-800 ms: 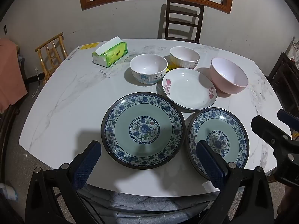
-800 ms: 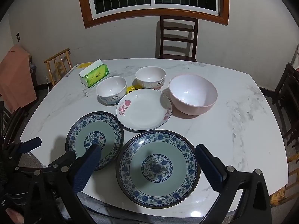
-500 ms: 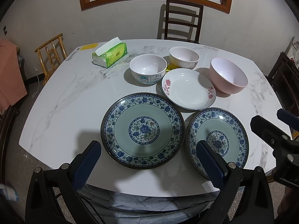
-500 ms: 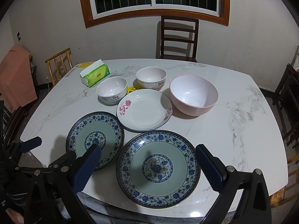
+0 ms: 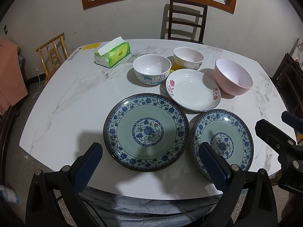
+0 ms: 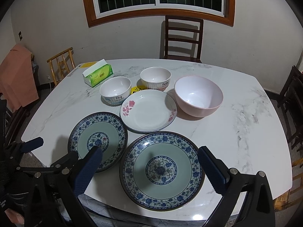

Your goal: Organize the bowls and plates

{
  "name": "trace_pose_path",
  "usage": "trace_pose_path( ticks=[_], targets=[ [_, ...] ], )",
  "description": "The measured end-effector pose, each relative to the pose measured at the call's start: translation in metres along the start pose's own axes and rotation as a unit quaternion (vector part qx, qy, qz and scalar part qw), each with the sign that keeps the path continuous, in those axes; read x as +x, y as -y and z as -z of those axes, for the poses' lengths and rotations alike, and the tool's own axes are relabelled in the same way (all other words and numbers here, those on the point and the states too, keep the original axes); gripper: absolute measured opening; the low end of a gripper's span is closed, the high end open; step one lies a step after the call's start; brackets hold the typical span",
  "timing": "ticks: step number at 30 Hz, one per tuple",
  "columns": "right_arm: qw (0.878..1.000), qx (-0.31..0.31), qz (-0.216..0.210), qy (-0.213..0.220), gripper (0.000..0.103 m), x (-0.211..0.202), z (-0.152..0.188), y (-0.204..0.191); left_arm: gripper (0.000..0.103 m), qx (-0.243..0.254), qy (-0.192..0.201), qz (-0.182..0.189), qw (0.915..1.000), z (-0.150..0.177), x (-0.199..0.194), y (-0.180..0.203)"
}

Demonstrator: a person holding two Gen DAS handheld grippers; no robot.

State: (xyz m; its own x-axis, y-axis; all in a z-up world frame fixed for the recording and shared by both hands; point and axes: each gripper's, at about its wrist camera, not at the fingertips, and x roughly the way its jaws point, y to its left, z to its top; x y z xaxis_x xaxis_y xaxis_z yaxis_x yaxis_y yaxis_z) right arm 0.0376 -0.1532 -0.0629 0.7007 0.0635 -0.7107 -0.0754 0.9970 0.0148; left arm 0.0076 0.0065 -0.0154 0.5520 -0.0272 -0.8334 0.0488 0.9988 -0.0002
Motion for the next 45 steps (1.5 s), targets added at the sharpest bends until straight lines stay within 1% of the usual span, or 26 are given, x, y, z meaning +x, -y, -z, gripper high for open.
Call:
trace_pose_path(
  ticks=[7,11,17,22,25,27,28,29,31,33,34,35,38,41,42,45],
  targets=[
    [1.000,-0.001,-0.003,-0.002,0.103,0.001,0.001,0.000,0.100,0.000,0.000,0.000,1.0000,0.000,0.000,-0.001],
    [1.000,0.001,-0.013,0.000,0.103,0.003,0.002,0.000,0.097,-0.001,-0.004,0.007,1.0000,0.003,0.003,-0.005],
    [1.000,-0.005,-0.022,0.000,0.103,0.008,0.001,-0.001,0.096,-0.006,-0.010,0.009,0.9999,0.004,0.011,-0.009],
    [0.999,-0.014,-0.040,-0.005,0.103,0.015,0.001,-0.002,0.096,-0.017,-0.018,0.024,0.9994,0.003,0.016,-0.017],
    [0.998,-0.020,-0.051,-0.009,0.102,0.021,0.000,-0.003,0.095,-0.028,-0.019,0.026,0.9991,0.002,0.019,-0.026],
    [0.997,-0.024,-0.069,-0.010,0.098,0.025,-0.001,-0.004,0.095,-0.039,-0.019,0.034,0.9985,0.001,0.021,-0.034],
    [0.997,-0.024,-0.075,-0.016,0.098,0.028,-0.002,-0.004,0.095,-0.047,-0.021,0.040,0.9979,0.000,0.022,-0.039],
    [0.996,-0.021,-0.081,-0.022,0.095,0.031,-0.002,-0.003,0.094,-0.053,-0.022,0.046,0.9973,-0.001,0.023,-0.043],
    [0.994,-0.023,-0.104,-0.032,0.093,0.038,-0.004,-0.004,0.092,-0.064,-0.025,0.055,0.9961,-0.002,0.025,-0.051],
    [0.993,-0.021,-0.113,-0.041,0.085,0.044,-0.005,-0.005,0.085,-0.074,-0.026,0.062,0.9950,-0.004,0.027,-0.060],
    [0.991,-0.019,-0.124,-0.047,0.084,0.048,-0.005,-0.005,0.085,-0.082,-0.029,0.064,0.9942,-0.004,0.029,-0.066],
    [0.989,-0.017,-0.134,-0.055,0.079,0.053,-0.007,-0.005,0.085,-0.086,-0.031,0.066,0.9936,-0.005,0.031,-0.069],
    [0.985,-0.006,-0.155,-0.078,0.071,0.066,-0.009,-0.005,0.080,-0.104,-0.040,0.074,0.9910,-0.005,0.038,-0.082],
    [0.980,0.005,-0.171,-0.102,0.065,0.082,-0.012,-0.005,0.079,-0.118,-0.051,0.082,0.9884,-0.004,0.046,-0.095],
    [0.979,0.008,-0.175,-0.109,0.059,0.087,-0.014,-0.006,0.079,-0.123,-0.054,0.086,0.9872,-0.004,0.049,-0.099],
    [0.973,0.016,-0.188,-0.130,0.050,0.104,-0.016,-0.006,0.078,-0.143,-0.067,0.100,0.9824,-0.005,0.061,-0.114]
  ],
)
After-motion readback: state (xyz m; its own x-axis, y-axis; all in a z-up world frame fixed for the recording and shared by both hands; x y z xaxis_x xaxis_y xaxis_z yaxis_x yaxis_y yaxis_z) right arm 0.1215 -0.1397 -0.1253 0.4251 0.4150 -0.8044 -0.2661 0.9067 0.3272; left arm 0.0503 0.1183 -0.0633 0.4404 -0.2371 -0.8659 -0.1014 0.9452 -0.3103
